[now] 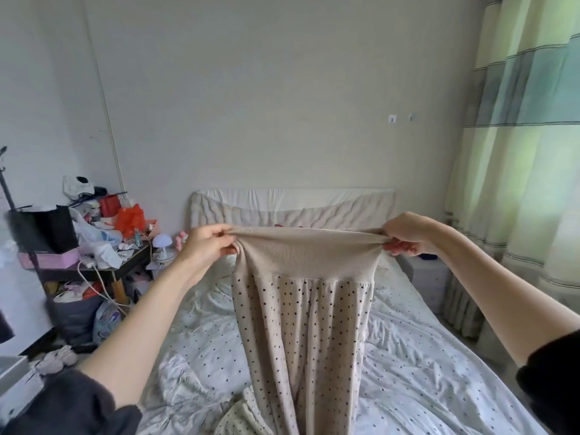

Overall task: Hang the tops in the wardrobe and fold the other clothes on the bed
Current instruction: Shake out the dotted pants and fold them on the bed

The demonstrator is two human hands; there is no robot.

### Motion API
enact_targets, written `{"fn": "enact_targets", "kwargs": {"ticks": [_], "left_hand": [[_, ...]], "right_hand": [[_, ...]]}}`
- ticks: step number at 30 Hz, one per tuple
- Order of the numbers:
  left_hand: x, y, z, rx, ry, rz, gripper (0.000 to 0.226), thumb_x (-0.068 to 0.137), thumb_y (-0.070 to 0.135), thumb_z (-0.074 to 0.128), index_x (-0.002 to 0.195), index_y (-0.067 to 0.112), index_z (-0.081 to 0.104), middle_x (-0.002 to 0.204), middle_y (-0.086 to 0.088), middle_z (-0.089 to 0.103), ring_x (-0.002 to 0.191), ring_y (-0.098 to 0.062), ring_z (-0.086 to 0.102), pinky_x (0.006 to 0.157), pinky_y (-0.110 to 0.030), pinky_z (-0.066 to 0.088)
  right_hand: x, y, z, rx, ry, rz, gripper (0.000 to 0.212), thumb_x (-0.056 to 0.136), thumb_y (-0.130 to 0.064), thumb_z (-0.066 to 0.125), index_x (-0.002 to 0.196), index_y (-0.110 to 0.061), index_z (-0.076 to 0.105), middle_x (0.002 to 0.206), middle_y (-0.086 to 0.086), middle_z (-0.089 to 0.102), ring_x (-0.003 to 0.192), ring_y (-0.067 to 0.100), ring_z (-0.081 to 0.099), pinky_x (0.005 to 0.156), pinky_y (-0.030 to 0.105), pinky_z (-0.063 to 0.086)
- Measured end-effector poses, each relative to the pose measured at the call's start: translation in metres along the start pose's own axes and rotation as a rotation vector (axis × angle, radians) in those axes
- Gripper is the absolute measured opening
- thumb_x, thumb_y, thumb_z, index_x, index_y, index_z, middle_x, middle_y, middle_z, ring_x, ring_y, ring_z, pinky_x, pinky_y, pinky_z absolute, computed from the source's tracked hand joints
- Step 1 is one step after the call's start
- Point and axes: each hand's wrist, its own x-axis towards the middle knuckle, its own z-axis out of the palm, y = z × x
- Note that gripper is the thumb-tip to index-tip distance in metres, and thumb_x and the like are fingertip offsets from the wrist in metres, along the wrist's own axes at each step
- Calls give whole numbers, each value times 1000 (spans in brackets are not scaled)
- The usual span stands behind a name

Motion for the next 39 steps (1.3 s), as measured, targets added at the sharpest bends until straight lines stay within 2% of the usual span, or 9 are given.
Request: {"fn": "enact_targets", "kwargs": {"ticks": [5, 10, 13, 17, 19, 23, 26, 30, 39], "left_hand": [[2, -16, -9, 190, -47, 28, 22, 83, -9, 61, 100, 3, 67, 84, -1, 67, 76, -11, 61, 63, -15, 52], [-1, -6, -5, 195, -46, 77, 25, 82, -10, 62, 87, 14, 68, 79, 5, 66, 77, -7, 59, 72, -17, 46], [-6, -1, -3, 218, -60, 96, 30, 84, -10, 60, 107, 9, 65, 91, -1, 66, 86, -11, 58, 74, -15, 45], [-10, 1, -5, 318, -88, 116, 33, 85, -8, 59, 116, 2, 64, 108, -6, 64, 99, -15, 57, 88, -25, 42], [-10, -1, -7, 443, -81, 132, 25, 86, -4, 60, 108, 4, 69, 110, -8, 67, 103, -20, 59, 96, -33, 44], [-6, 8, -6, 621, 10, 180, 21, 94, 4, 48, 106, 11, 63, 109, -9, 64, 89, -17, 55, 71, -27, 41], [-1, 30, 0, 526, 113, 222, 24, 96, 2, 40, 114, 8, 56, 113, -13, 60, 86, -20, 51, 66, -28, 37], [6, 72, 8, 386, 213, 323, 26, 98, 4, 35, 119, 7, 50, 119, -15, 57, 98, -26, 51, 75, -30, 36], [9, 224, -1, 53, 286, 600, 26, 96, 5, 38, 114, 8, 56, 112, -7, 58, 100, -21, 52, 77, -22, 38]], "right_hand": [[-12, 6, -10, 373, -85, -25, 19, 92, -5, 46, 81, -6, 62, 57, 9, 66, 41, 13, 57, 33, 16, 30], [-31, 13, -22, 502, -373, -105, 29, 81, -7, 60, 109, -1, 62, 107, 18, 69, 93, 25, 70, 56, 21, 48], [-44, 16, -26, 445, -434, -168, 36, 75, -2, 62, 111, 4, 61, 112, 18, 67, 97, 23, 68, 67, 21, 53], [-58, 9, -14, 162, -168, -260, 5, 83, 5, 62, 82, 2, 66, 83, 13, 73, 64, 12, 66, 45, 12, 39], [-61, 3, -6, 42, 8, -325, 18, 84, 2, 64, 66, -4, 64, 64, 6, 71, 53, 10, 62, 40, 12, 31], [-77, -13, -1, -25, 240, -433, 15, 87, -9, 64, 90, 4, 69, 73, 9, 66, 67, 18, 60, 61, 16, 50], [-92, -25, -7, 128, 251, -448, 24, 93, -9, 55, 109, 7, 62, 110, 23, 64, 101, 32, 62, 88, 39, 53], [-117, -44, -22, 289, 351, -501, 15, 98, -13, 46, 101, -5, 59, 104, 22, 63, 85, 25, 64, 79, 46, 56], [-171, -125, -123, 737, 553, -599, 19, 98, -14, 45, 88, -19, 59, 77, 0, 56, 64, 12, 55, 54, 24, 54]]}}
